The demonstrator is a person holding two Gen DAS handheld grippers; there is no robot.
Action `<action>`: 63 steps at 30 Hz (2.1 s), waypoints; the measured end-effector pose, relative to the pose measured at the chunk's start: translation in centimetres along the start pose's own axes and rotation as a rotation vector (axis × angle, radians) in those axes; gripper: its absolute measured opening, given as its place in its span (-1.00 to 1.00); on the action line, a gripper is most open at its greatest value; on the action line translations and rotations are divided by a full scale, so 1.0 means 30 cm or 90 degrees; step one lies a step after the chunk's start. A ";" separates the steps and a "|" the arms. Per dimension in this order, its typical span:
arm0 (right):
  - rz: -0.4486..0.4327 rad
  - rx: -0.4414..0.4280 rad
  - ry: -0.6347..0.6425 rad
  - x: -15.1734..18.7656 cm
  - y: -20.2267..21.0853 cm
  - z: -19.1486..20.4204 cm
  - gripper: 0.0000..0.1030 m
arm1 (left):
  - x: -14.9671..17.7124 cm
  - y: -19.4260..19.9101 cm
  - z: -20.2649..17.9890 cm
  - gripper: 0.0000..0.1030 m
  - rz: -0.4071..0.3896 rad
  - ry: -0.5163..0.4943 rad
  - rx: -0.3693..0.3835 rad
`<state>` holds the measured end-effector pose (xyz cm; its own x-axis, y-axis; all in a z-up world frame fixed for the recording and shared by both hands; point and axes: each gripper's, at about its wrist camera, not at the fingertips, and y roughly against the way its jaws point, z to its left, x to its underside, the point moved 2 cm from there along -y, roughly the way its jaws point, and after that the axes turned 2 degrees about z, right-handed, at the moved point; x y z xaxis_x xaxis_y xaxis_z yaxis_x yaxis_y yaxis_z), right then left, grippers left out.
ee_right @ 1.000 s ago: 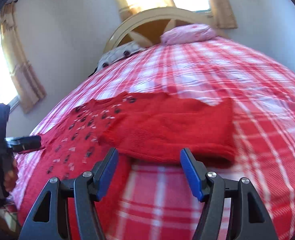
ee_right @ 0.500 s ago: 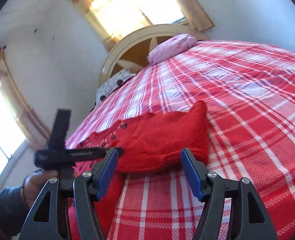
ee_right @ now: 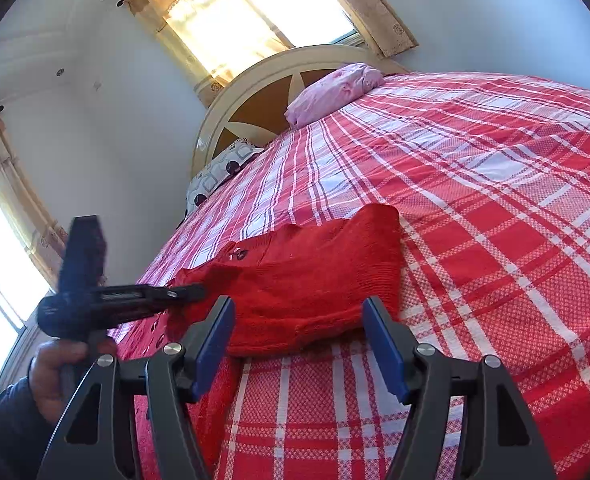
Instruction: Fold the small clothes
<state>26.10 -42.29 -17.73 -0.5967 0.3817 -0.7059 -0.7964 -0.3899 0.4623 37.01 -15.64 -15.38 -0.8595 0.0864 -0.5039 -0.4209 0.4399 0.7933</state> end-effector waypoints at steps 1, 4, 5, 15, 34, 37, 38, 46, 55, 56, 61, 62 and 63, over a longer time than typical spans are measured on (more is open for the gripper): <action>-0.001 -0.001 0.001 0.000 0.001 0.000 0.30 | -0.005 0.019 0.014 -0.75 -0.008 0.004 -0.003; -0.002 -0.003 0.004 0.002 -0.001 0.001 0.31 | -0.026 0.080 0.081 -0.76 -0.030 0.035 0.006; -0.002 -0.003 0.005 0.003 -0.002 0.002 0.31 | -0.031 0.102 0.107 -0.76 -0.039 0.044 0.004; 0.004 -0.002 0.012 0.007 -0.006 0.009 0.33 | -0.010 0.266 0.334 -0.76 -0.087 0.108 -0.022; 0.006 0.002 0.011 0.010 -0.005 0.002 0.34 | 0.166 0.360 0.618 -0.77 -0.102 0.210 -0.050; 0.007 0.003 0.011 0.010 -0.005 0.002 0.34 | 0.197 0.376 0.643 -0.77 -0.106 0.224 -0.048; 0.007 0.003 0.012 0.011 -0.005 0.001 0.34 | 0.206 0.384 0.649 -0.77 -0.106 0.226 -0.048; 0.010 0.008 0.013 0.014 -0.007 0.005 0.34 | 0.266 0.377 0.706 -0.77 -0.094 0.251 -0.066; 0.035 0.015 0.015 0.021 -0.029 0.006 0.34 | 0.295 0.301 0.747 -0.77 -0.073 0.242 -0.111; 0.042 0.018 0.015 0.022 -0.035 0.005 0.34 | 0.297 0.296 0.747 -0.76 -0.072 0.237 -0.115; 0.059 0.024 0.018 0.029 -0.052 0.003 0.34 | 0.303 0.298 0.735 -0.67 -0.079 0.220 -0.128; 0.062 0.023 0.019 0.030 -0.055 0.004 0.35 | 0.305 0.302 0.730 -0.65 -0.081 0.213 -0.134; 0.066 0.022 0.020 0.033 -0.058 0.005 0.35 | 0.304 0.303 0.724 -0.65 -0.082 0.202 -0.136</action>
<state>26.88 -41.11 -19.15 -0.6736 0.3143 -0.6690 -0.7334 -0.3963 0.5523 31.65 8.57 -20.19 -0.8287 -0.2524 -0.4996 -0.5529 0.2301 0.8008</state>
